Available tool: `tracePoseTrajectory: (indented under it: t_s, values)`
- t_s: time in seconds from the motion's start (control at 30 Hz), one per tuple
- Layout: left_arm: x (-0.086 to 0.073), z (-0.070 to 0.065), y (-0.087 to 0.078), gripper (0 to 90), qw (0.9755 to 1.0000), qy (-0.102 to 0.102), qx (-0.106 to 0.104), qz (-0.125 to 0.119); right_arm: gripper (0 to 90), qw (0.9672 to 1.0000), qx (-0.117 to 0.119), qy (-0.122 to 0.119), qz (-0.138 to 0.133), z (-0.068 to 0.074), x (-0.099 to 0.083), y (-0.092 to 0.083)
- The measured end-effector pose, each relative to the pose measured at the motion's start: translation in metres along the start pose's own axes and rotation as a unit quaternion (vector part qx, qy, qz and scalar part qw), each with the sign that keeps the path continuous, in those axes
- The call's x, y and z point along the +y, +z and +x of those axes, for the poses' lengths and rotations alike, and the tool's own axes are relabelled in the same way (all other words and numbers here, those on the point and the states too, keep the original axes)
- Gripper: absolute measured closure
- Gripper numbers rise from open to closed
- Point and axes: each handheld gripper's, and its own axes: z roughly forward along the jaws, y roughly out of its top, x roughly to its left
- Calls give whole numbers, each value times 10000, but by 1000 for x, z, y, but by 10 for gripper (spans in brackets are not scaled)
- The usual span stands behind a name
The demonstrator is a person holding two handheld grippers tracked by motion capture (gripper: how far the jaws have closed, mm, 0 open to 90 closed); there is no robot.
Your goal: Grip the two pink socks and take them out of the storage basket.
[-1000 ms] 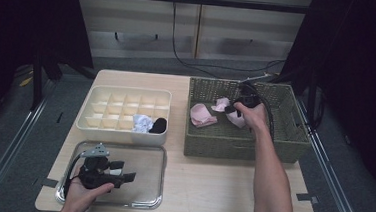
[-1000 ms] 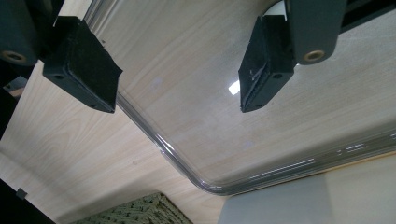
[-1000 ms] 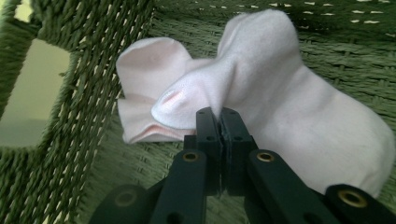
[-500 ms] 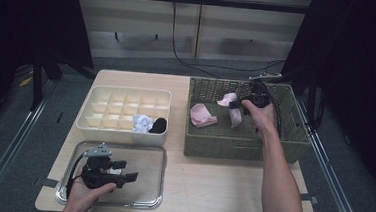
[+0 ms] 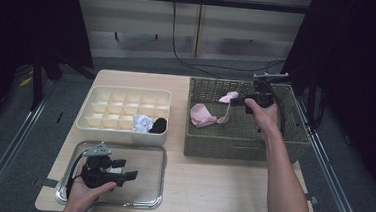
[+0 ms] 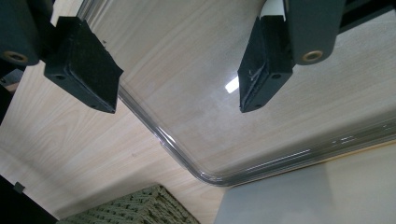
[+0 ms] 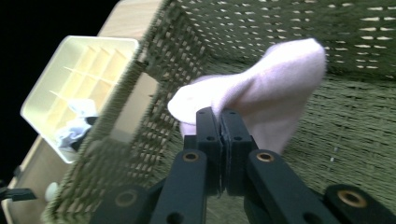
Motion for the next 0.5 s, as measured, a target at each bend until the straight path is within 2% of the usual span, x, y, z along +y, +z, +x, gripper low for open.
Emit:
tracePoseTrajectory:
  t_s: [0.03,0.23,0.4,0.5]
  values:
    - [0,0,0,294,10000,2,6,14,882,9999,82,-21,-71,3,-1,-5]
    - [-1,-1,-3,298,10000,-7,13,-32,882,9996,175,-53,-215,8,-5,-13]
    - [-2,-1,-4,296,9999,-65,14,-84,882,9994,146,10,-301,9,-9,-20]
    - [-1,1,-4,296,9999,-72,43,-83,882,9994,133,-50,-331,13,-10,-25]
